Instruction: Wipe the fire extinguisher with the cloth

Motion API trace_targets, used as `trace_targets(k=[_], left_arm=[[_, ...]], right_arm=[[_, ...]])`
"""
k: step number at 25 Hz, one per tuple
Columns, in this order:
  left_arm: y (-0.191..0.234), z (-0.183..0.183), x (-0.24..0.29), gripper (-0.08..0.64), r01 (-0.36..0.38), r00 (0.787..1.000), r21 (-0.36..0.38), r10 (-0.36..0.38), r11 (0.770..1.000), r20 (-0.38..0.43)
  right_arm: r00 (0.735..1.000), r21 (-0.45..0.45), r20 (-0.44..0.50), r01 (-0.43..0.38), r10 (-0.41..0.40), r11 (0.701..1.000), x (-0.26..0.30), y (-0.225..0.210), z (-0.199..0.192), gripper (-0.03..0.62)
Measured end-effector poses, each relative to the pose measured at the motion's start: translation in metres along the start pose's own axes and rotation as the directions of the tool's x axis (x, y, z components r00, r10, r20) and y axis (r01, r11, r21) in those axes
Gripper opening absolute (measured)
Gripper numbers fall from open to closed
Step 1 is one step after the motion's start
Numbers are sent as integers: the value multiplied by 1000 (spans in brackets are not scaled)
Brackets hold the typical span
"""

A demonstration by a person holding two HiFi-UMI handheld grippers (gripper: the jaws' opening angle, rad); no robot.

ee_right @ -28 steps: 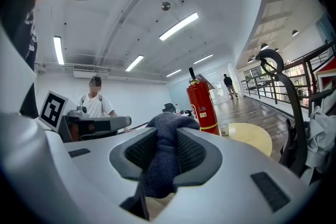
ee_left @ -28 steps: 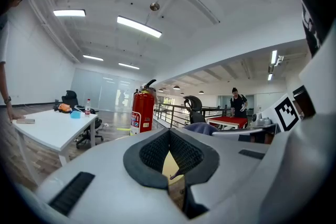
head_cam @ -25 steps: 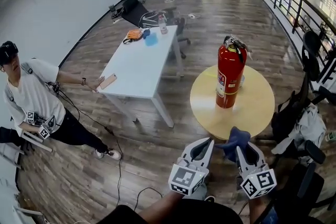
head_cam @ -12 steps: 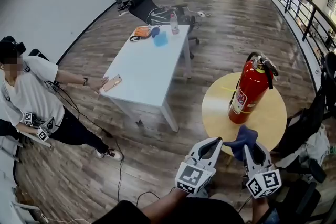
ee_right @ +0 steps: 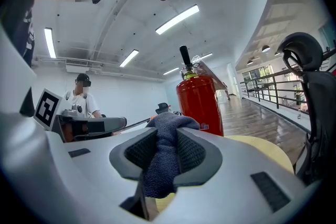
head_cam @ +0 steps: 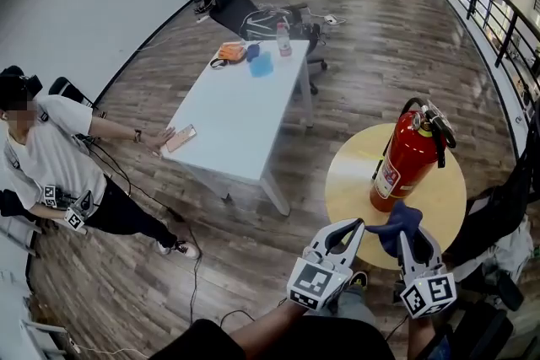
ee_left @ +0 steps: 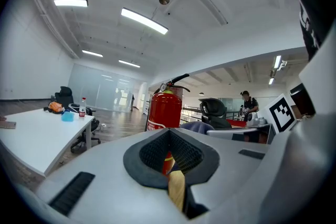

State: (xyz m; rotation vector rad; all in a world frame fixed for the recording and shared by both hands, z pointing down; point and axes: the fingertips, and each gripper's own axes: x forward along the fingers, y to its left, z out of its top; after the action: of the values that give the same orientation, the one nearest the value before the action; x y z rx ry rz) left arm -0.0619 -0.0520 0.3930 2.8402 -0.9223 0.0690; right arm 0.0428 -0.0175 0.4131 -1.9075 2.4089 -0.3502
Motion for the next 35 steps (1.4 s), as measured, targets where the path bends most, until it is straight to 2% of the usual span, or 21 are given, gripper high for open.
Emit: trace_targets(k=[3,8,10,13,16,18,21,23,25,28,30,31,32,33,35], left_arm=[[-1,7,27,23,-1,1000,5,1,1000,4],[14,16,76,23,-49,999,14,49,999,10],[16,20,100,23,-50,999,29,49,998,18],[21,23,123,23,-59,998,37,59,998,14],[30,17,132,23,-92,996,29,92,995,-14],[37,13,134,23,-122,992,30,123,992,-28],[51,20,143,23,-153,988,54,154,987,-14],[56,22,150,23,-163,986,53,164,985,-7],[57,20,152,23,-165,986,45,166,985,-14],[58,16,157,23,-146,989,38,147,989,-23],[60,16,162,23,-130,991,32,131,991,-21],[61,16,164,23,-123,992,31,123,992,-22],[61,16,166,23,-115,993,31,116,993,-23],[61,16,167,23,-107,994,32,107,994,-22],[61,17,169,23,-92,995,35,93,995,-19]], right_arm=[[1000,-20,31,-1,1,1000,11,-27,20,109],[988,-73,151,-9,20,997,37,-78,77,107],[988,-101,153,-12,27,995,47,-98,86,107],[998,-127,60,-16,24,992,67,-119,58,107],[1000,-58,-15,-27,27,998,74,-136,18,107],[994,-49,62,-85,88,995,70,-132,31,107],[948,-167,240,-172,209,971,67,-110,96,107],[938,-201,254,-188,237,961,72,-110,106,107],[953,-158,206,-191,222,969,77,-120,77,107],[992,-25,38,-122,123,992,88,-151,0,107],[997,11,-59,-58,59,998,95,-165,-29,107],[996,-1,-73,-43,43,999,96,-164,-30,107],[998,-17,-51,-48,47,999,94,-159,-19,107],[997,-24,9,-75,75,997,90,-151,1,107],[973,-23,170,-153,155,988,80,-131,55,107]])
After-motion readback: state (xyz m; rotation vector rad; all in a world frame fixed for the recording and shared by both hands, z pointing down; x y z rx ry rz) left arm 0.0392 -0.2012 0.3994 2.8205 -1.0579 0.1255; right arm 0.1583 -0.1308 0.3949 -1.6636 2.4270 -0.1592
